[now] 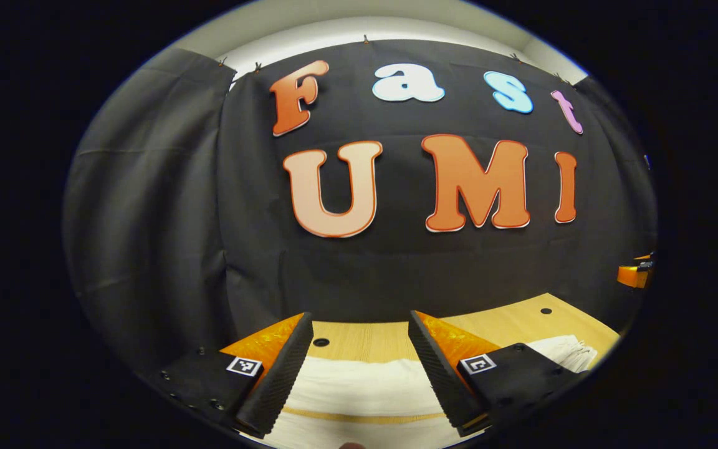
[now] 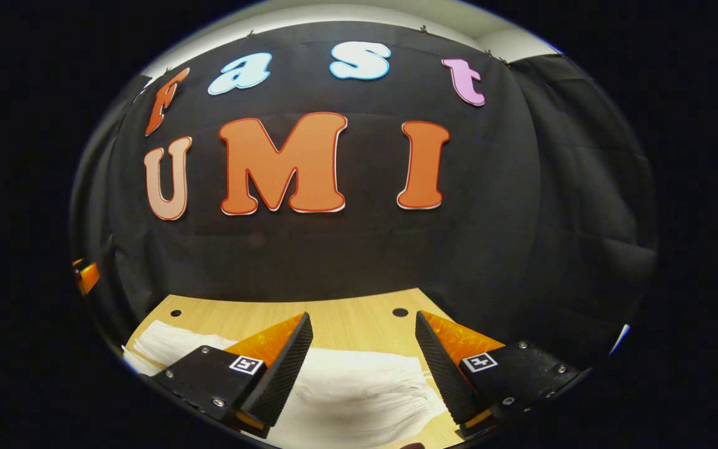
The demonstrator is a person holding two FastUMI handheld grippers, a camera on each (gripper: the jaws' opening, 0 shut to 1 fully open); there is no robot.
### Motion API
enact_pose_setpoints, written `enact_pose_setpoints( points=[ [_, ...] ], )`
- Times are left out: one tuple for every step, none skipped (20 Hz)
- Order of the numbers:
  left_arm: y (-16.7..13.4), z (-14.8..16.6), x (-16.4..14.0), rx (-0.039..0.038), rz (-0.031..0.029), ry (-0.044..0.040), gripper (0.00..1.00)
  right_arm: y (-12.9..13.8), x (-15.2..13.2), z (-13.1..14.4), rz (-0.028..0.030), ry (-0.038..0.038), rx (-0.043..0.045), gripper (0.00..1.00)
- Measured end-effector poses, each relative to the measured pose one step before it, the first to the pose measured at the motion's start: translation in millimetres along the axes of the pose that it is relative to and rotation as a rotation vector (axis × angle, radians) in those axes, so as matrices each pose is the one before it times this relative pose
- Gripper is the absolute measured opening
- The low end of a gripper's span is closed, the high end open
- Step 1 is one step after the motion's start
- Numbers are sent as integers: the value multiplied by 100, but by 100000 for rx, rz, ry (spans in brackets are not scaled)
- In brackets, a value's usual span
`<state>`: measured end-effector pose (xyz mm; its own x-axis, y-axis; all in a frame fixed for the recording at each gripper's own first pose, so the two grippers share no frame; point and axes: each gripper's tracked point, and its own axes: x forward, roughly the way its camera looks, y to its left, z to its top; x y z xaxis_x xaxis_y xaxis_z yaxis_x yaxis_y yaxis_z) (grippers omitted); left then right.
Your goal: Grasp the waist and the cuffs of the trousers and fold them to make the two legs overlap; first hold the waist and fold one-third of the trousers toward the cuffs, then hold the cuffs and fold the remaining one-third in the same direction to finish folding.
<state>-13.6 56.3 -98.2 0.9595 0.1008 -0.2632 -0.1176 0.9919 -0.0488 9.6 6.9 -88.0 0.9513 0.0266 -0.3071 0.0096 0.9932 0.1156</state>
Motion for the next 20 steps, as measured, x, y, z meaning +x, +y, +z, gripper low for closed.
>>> enact_pose_setpoints(
  points=[
    [609, -1479, 70, -1849, 953, 4283, 99, -399, 166, -632, -1027, 2772, 981, 100],
    [789, -1679, 127, -2345, 1301, 4655, 100, -221, 188, -545, 11, 1962, 699, 100],
    [900, -1261, 28, -2602, 1600, 3677, 100, -201, 62, -616, -87, 2444, 696, 100],
    [615, -1069, 279, -2557, 1715, 3412, 100, -244, 172, -503, -122, 2299, 711, 100],
    [1065, -1476, 111, -2115, 979, 3472, 100, -452, 222, -751, -627, 2903, 910, 100],
    [916, -1473, 6, -801, 1131, 4184, 100, -447, 165, -937, 149, 3598, 969, 100],
    [1319, -1744, 254, -530, 1893, 4437, 100, -549, 102, -1083, 481, 2906, 1381, 100],
    [1121, -1351, 259, -680, 1834, 3622, 100, -397, 227, -961, 229, 3569, 1555, 100],
    [1049, -1074, 366, -1022, 1737, 3189, 100, -455, 303, -783, -267, 3109, 1549, 100],
    [1114, -1241, 421, -1482, 1897, 3695, 100, -509, 326, -811, -1151, 2876, 1374, 99],
    [1050, -1240, 375, -1883, 1631, 4660, 100, -623, 340, -802, -1002, 2854, 972, 99],
    [1079, -1517, -42, -2130, 2094, 5010, 100, -746, 298, -613, -1863, 2149, 1129, 99],
    [1113, -1349, 268, -2917, 2267, 4694, 98, -549, 311, -727, -1094, 2517, 1228, 99],
    [1388, -1214, 481, -3411, 1365, 4752, 98, -278, 393, -662, -497, 2620, 1767, 99],
    [1348, -1179, 290, -3515, 1522, 4157, 100, -316, 296, -894, -293, 3020, 2182, 98],
    [1363, -879, 456, -3608, 1486, 3403, 99, -203, 439, -813, -37, 3228, 2352, 98],
    [1408, -1001, 530, -3917, 1093, 3226, 98, -133, 373, -711, 116, 3121, 2350, 97],
    [1289, -690, 268, -4366, 713, 3025, 98, -41, 258, -681, 210, 2957, 2174, 97],
    [1169, -902, 543, -4636, 622, 3655, 98, -134, 550, -640, 269, 2255, 1716, 96],
    [1165, -811, 407, -5019, 620, 4016, 98, -264, 516, -430, -656, 1533, 1452, 96]
  ],
)
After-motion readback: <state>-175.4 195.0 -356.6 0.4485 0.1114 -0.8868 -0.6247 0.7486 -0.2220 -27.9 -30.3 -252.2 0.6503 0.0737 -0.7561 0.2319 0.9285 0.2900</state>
